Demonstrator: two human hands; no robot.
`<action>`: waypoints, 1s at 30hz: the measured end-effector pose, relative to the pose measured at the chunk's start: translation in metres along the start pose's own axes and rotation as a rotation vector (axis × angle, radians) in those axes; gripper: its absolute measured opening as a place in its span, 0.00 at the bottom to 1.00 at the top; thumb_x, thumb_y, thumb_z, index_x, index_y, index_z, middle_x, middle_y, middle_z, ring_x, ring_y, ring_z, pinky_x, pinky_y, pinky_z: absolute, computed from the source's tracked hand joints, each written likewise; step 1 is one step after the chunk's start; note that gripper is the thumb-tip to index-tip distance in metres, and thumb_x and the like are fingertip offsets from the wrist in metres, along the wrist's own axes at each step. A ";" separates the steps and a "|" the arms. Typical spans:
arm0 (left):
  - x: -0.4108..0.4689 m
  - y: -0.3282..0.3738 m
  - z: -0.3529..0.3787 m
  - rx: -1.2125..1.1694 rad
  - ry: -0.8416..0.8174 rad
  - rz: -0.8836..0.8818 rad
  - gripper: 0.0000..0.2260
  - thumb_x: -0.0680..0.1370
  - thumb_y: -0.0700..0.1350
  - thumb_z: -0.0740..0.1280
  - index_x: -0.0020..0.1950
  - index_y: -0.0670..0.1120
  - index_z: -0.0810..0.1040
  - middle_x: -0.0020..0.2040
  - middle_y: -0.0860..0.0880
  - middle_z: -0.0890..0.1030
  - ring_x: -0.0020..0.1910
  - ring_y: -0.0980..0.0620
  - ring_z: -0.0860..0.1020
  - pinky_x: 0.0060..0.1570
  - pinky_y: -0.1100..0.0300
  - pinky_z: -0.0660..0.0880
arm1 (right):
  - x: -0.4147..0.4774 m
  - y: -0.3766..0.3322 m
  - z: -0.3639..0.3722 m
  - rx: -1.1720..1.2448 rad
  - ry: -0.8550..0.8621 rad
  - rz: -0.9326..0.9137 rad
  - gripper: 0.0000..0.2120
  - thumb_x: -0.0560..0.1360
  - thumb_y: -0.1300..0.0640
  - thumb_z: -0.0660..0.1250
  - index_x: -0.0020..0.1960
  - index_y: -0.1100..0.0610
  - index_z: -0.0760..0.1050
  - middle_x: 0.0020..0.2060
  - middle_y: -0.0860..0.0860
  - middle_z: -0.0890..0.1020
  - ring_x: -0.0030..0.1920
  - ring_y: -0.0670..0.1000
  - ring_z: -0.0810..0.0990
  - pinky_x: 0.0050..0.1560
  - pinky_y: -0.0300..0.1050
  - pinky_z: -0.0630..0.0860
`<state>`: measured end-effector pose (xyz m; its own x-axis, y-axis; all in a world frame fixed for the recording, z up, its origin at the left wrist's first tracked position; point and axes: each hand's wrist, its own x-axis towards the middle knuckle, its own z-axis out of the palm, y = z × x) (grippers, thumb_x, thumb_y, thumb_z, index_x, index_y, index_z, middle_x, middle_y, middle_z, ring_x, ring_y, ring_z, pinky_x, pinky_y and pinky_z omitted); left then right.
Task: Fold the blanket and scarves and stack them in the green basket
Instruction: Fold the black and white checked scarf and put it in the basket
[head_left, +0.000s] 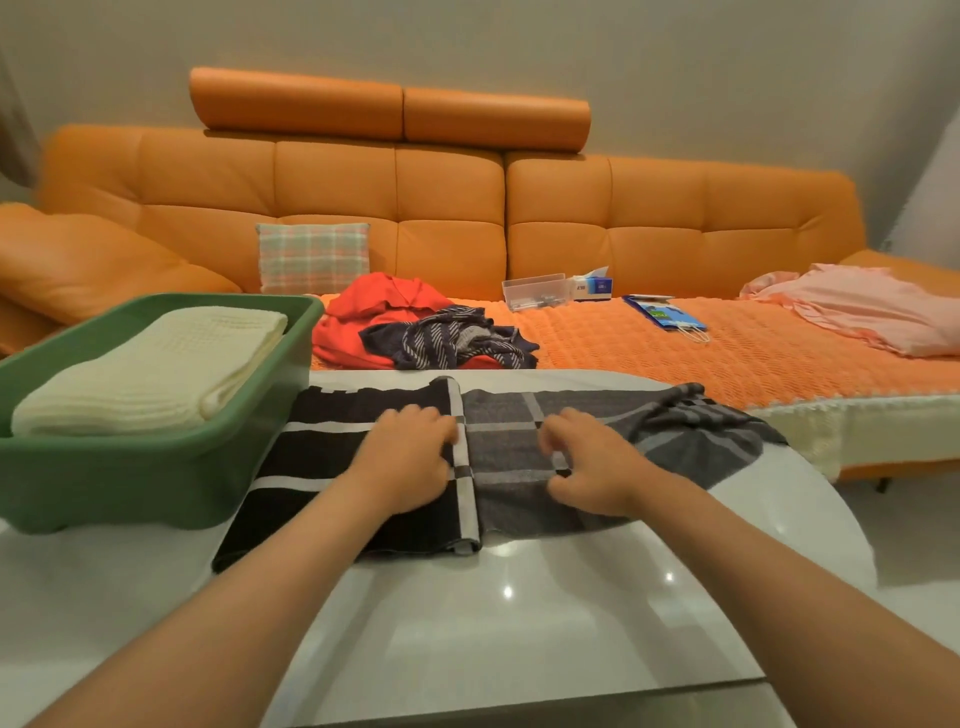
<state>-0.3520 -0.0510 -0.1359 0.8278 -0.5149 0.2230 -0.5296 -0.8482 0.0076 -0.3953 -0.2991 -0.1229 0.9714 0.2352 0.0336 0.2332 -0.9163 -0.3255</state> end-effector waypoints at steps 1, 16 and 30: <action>0.000 0.015 -0.003 -0.141 0.022 0.080 0.09 0.74 0.45 0.63 0.54 0.55 0.74 0.52 0.55 0.76 0.52 0.51 0.74 0.50 0.55 0.68 | -0.008 0.006 -0.006 0.009 -0.064 0.031 0.09 0.68 0.54 0.71 0.44 0.48 0.71 0.45 0.47 0.75 0.46 0.50 0.75 0.47 0.47 0.75; -0.015 0.071 -0.017 -0.248 -0.537 0.197 0.08 0.76 0.54 0.65 0.44 0.53 0.81 0.40 0.55 0.81 0.39 0.56 0.78 0.40 0.60 0.76 | -0.057 0.023 -0.021 0.245 -0.411 0.045 0.05 0.77 0.55 0.69 0.45 0.47 0.83 0.38 0.40 0.84 0.38 0.39 0.80 0.45 0.38 0.78; 0.105 0.178 0.018 -0.369 -0.339 0.164 0.21 0.84 0.52 0.56 0.77 0.53 0.63 0.76 0.49 0.66 0.73 0.46 0.66 0.70 0.46 0.65 | -0.074 0.187 -0.041 -0.253 0.028 0.400 0.12 0.81 0.54 0.60 0.59 0.47 0.80 0.59 0.49 0.80 0.56 0.52 0.77 0.54 0.51 0.75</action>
<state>-0.3562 -0.2585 -0.1286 0.7098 -0.7002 -0.0772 -0.6366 -0.6845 0.3552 -0.4220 -0.5016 -0.1479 0.9872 -0.1581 -0.0215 -0.1593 -0.9842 -0.0778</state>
